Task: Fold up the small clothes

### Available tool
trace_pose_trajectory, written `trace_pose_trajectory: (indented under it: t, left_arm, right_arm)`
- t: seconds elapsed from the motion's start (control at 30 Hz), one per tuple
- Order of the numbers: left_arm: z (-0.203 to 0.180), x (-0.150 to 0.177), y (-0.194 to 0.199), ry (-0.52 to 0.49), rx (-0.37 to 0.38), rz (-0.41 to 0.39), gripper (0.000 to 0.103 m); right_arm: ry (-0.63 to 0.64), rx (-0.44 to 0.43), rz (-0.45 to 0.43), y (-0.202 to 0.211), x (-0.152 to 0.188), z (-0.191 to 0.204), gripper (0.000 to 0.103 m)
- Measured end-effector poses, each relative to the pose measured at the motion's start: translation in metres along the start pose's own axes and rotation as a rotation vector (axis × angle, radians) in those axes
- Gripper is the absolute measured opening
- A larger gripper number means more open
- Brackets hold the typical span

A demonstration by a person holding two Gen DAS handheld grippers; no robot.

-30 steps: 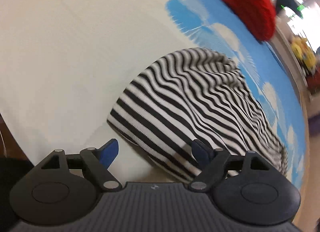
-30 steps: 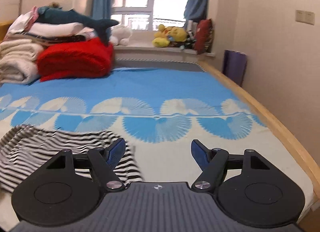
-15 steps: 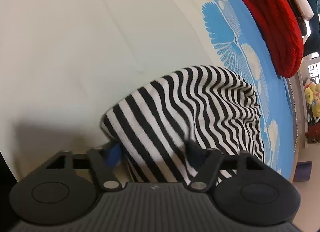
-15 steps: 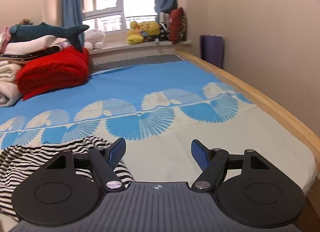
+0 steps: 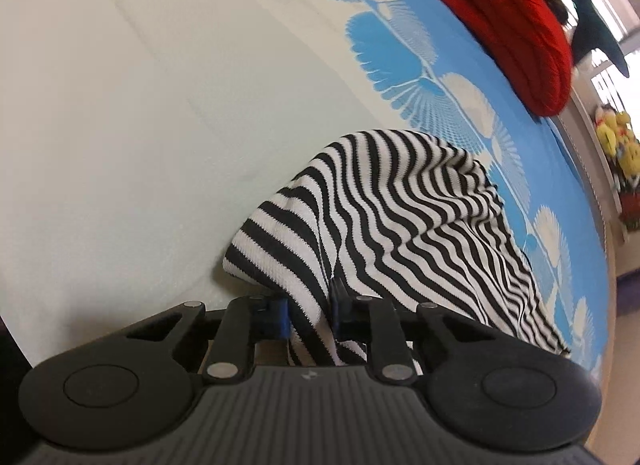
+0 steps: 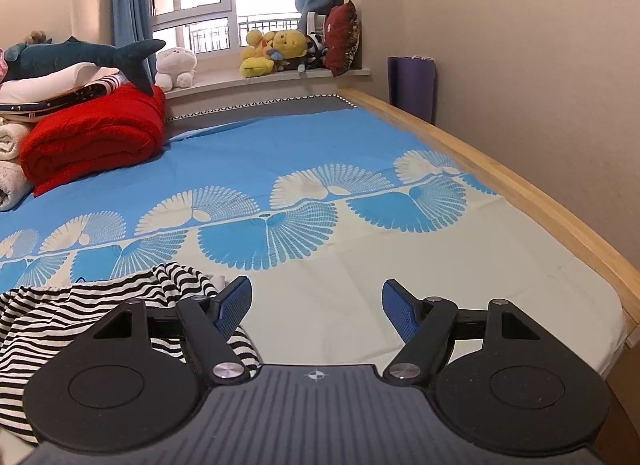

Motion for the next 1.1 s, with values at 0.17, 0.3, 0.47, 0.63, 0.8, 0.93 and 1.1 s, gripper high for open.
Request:
trace_pose_trajectory:
  t: [0.17, 0.3, 0.47, 0.63, 0.8, 0.93, 1.1]
  left_arm:
    - [-0.009, 0.008, 0.008, -0.084, -0.004, -0.049, 0.021]
    - [-0.012, 0.013, 0.010, -0.106, -0.014, -0.068, 0.020]
    - [-0.036, 0.023, 0.027, -0.239, -0.047, -0.166, 0.019]
    - [-0.120, 0.067, 0.078, -0.620, -0.034, -0.409, 0.018]
    - [-0.218, 0.162, 0.109, -0.948, 0.128, -0.513, 0.017]
    - [-0.264, 0.249, 0.088, -1.197, 0.327, -0.312, 0.016]
    - [-0.262, 0.264, 0.068, -1.201, 0.473, -0.056, 0.036]
  right_arm:
    - [-0.011, -0.006, -0.004, -0.001, -0.001, -0.002, 0.074]
    - [-0.013, -0.019, -0.015, 0.002, -0.002, -0.004, 0.074]
    - [0.015, -0.027, -0.047, 0.009, -0.002, -0.004, 0.074]
    - [-0.014, -0.029, -0.080, 0.015, -0.005, -0.011, 0.074]
    - [-0.013, -0.011, -0.131, 0.022, -0.007, -0.014, 0.074]
    - [0.013, 0.009, -0.173, 0.029, -0.007, -0.017, 0.074]
    - [-0.038, 0.032, -0.172, 0.029, -0.009, -0.034, 0.075]
Point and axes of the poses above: each gripper's, at about its wrist camera, not at the fingertips, and y roughly against the way its jaws point, z to its left, x to its underside, the point moved 2 cm from there along -y, roughly the way its jaws point, and after that the axes turned 2 degrees about -y, right-handed, at the moved point
